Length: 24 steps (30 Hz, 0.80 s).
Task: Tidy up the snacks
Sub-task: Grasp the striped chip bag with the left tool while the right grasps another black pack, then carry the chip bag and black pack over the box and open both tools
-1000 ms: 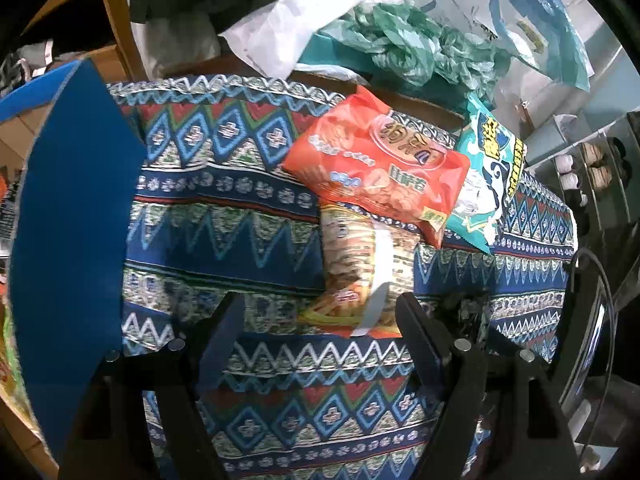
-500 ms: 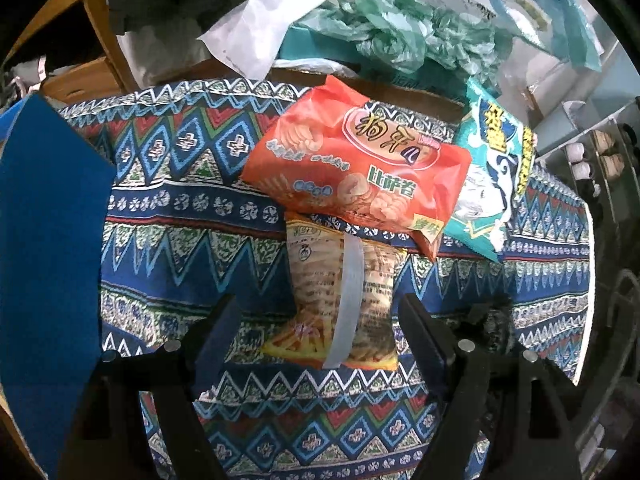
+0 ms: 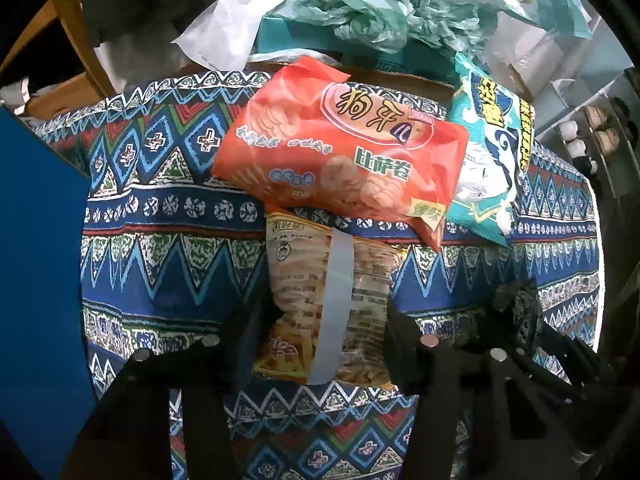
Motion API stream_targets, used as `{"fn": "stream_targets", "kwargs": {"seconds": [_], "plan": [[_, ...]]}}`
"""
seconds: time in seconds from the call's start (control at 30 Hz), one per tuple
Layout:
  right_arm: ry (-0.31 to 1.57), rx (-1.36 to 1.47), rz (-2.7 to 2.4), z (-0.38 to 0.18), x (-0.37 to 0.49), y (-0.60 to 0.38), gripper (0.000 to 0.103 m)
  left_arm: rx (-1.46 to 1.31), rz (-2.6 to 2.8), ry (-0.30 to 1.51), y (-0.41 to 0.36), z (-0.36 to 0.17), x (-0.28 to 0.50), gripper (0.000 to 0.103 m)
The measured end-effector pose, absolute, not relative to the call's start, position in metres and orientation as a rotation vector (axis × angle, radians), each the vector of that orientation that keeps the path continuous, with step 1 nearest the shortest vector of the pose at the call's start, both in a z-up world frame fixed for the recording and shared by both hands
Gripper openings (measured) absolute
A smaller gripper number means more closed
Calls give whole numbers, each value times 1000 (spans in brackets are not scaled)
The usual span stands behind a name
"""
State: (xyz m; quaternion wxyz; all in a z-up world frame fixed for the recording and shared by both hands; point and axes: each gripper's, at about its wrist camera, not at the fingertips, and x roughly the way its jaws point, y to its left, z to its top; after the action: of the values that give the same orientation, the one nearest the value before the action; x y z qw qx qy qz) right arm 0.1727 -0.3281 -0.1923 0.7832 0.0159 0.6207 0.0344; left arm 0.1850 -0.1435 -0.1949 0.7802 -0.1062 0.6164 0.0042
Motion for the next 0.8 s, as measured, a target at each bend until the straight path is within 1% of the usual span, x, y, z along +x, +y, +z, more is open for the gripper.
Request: {"fn": "stream_targets", "kwargs": {"seconds": [0.03, 0.07, 0.23, 0.57, 0.8], "plan": [[1336, 27, 77, -190, 172, -327, 58, -224, 8, 1325, -144, -194, 184, 47], [1334, 23, 78, -188, 170, -324, 58, -214, 4, 1320, -144, -193, 183, 46], [1316, 2, 93, -182, 167, -315, 58, -224, 5, 1316, -138, -190, 175, 43], [1274, -32, 126, -149, 154, -289, 58, -195, 9, 1243, -130, -161, 150, 43], [1237, -45, 158, -120, 145, -282, 58, -169, 4, 1174, -124, -128, 135, 43]]}}
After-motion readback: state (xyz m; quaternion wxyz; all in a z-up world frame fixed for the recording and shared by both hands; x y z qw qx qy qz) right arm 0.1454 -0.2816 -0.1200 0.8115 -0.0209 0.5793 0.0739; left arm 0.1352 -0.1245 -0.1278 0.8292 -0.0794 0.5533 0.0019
